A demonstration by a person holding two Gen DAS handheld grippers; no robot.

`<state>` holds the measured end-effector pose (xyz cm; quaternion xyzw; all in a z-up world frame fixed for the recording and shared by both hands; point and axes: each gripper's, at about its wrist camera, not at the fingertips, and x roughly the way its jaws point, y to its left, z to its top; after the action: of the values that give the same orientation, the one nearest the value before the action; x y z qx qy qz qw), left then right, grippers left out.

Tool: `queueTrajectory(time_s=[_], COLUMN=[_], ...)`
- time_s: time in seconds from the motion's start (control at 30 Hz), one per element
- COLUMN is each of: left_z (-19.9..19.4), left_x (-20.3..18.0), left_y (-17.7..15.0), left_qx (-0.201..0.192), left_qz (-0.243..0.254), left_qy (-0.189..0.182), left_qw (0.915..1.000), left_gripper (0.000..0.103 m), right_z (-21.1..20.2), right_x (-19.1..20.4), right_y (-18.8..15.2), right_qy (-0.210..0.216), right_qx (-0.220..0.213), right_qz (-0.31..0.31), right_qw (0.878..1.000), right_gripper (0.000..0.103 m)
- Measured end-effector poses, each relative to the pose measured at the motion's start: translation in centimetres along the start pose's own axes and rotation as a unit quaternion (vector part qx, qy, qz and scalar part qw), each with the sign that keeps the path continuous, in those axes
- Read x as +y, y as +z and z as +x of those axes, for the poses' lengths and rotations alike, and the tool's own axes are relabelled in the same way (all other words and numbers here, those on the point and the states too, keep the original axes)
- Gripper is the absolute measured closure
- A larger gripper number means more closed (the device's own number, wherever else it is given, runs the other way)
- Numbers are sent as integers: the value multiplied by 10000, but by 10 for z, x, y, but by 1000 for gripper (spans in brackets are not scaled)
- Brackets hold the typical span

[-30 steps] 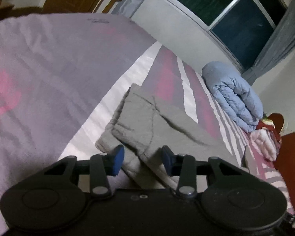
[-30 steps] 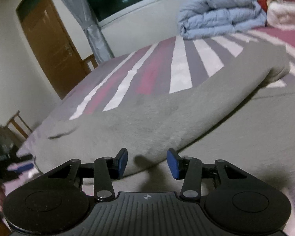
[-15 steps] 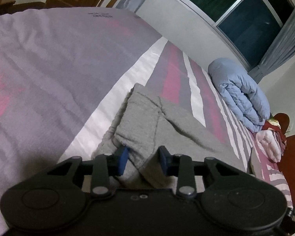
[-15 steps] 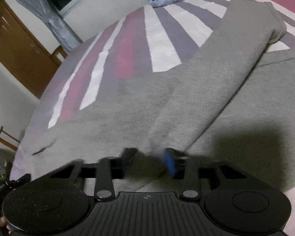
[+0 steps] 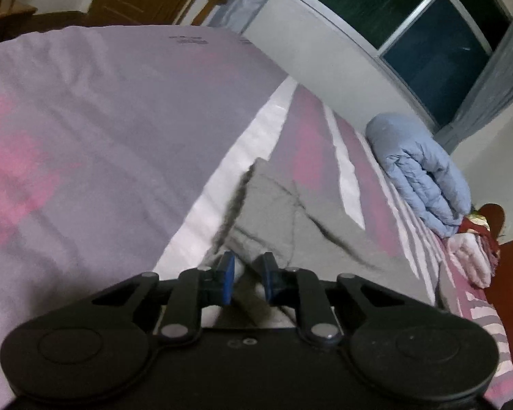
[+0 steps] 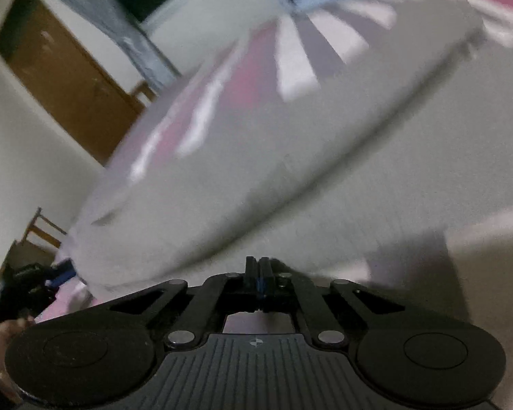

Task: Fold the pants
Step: 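Lay the cuffs onto the waistband and open both grippers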

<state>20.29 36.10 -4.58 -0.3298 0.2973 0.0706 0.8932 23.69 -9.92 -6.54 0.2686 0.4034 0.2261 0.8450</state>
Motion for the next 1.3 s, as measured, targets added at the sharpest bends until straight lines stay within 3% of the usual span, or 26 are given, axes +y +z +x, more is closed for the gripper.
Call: queueTrajectory(time_s=[0.03, 0.1, 0.13, 0.17, 0.23, 0.3, 0.43, 0.63, 0.77, 0.8, 0.83, 0.93, 1.03, 1.17, 1.3], left_z=[-4, -9, -10, -9, -3, 5, 11, 30, 40, 39, 36, 15, 10, 19, 14], left_x=[-1, -8, -11, -13, -15, -15, -8, -4, -1, -3, -4, -12, -16, -1, 1], left_y=[-1, 0, 0, 1, 2, 2, 3, 3, 5, 6, 7, 10, 8, -11, -14], left_qx=[-32, -78, -105, -108, -11, 97, -42, 270, 252, 205, 142, -188, -186, 55, 7], left_qz=[0, 122, 163, 184, 140, 30, -297, -523, -657, -608, -569, -437, -182, -289, -263], left_qy=[-106, -87, -69, -89, -74, 30, -163, -247, -201, -191, -205, -476, -398, -207, -217], left_qw=[9999, 9999, 9998, 9997, 9999, 9999, 9994, 9980, 9973, 9978, 9981, 9977, 9989, 9994, 9994], left_gripper=[96, 61, 56, 55, 55, 58, 63, 66, 80, 82, 83, 85, 85, 85, 85], right_z=[-6, -17, -17, -17, -13, -9, -3, 10, 27, 29, 31, 11, -10, 11, 7], right_x=[-1, 0, 3, 3, 6, 5, 6, -4, -5, -4, -3, 10, 17, -10, -17], right_y=[1, 6, 10, 14, 25, 31, 47, 63, 71, 74, 77, 84, 81, 59, 46], right_qy=[38, 17, 23, 15, -115, -143, -167, -29, -133, -143, -113, 139, 231, -69, 33], right_qx=[-129, -429, -432, -432, -517, -603, -599, -378, -317, -301, -256, -613, -807, -247, -241], right_qz=[67, 106, 144, 184, 194, 257, 569, 1042, 1059, 1045, 1012, 619, 300, 569, 613], right_qw=[9999, 9990, 9990, 9989, 9984, 9977, 9964, 9938, 9938, 9940, 9945, 9961, 9960, 9980, 9978], right_gripper=[102, 101, 94, 89, 61, 51, 51, 51, 52, 70, 94, 94, 95, 94, 94])
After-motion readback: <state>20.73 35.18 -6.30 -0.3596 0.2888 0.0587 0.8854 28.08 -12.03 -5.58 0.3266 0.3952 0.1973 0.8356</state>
